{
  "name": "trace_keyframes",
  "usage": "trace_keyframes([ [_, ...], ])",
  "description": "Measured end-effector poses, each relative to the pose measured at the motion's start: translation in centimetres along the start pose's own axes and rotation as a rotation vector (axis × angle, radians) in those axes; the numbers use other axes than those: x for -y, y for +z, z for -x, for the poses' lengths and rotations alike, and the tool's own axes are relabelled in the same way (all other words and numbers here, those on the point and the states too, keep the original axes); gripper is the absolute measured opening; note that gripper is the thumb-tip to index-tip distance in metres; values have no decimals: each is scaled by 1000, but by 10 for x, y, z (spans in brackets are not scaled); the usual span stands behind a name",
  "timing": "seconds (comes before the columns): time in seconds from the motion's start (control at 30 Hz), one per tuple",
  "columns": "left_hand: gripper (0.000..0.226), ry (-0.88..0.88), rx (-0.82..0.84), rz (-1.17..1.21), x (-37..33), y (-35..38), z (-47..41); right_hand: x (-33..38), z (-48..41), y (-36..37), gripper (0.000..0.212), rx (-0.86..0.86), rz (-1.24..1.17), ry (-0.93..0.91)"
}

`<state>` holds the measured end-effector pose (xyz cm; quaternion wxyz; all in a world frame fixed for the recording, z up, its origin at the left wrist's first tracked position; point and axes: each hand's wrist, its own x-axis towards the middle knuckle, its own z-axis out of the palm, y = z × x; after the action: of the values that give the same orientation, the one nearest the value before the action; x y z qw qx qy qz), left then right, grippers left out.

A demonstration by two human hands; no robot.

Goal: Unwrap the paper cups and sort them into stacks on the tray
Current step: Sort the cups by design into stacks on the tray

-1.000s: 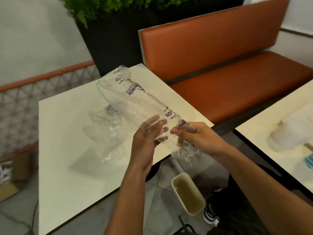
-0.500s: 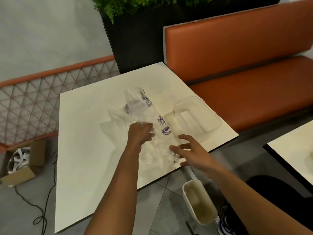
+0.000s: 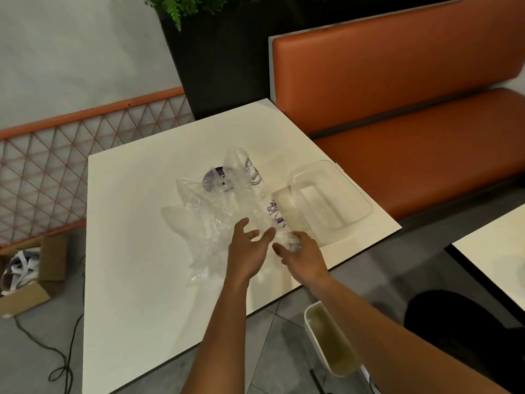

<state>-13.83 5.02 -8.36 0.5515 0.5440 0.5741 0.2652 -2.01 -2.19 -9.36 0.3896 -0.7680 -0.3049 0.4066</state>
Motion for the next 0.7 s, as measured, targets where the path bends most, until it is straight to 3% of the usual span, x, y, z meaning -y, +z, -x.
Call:
trace_keyframes([
  [0.07, 74, 27, -23, -1, 0, 5, 7, 3, -3, 0, 79, 10, 44, -9],
  [0.27, 63, 77, -16, 91, 1, 21, 11, 14, -6, -19, 31, 135, 253, 47],
  [0.4, 61, 100, 10, 23, 2, 31, 2, 3, -22, -24, 24, 113, 237, 33],
  [0.5, 60, 87, -28, -33, 3, 36, -7, 1, -23, -24, 66, 52, 130, 61],
  [0.7, 60, 71, -39, -60, -1, 40, -6, -7, -10, -13, 81, -9, 84, 16],
])
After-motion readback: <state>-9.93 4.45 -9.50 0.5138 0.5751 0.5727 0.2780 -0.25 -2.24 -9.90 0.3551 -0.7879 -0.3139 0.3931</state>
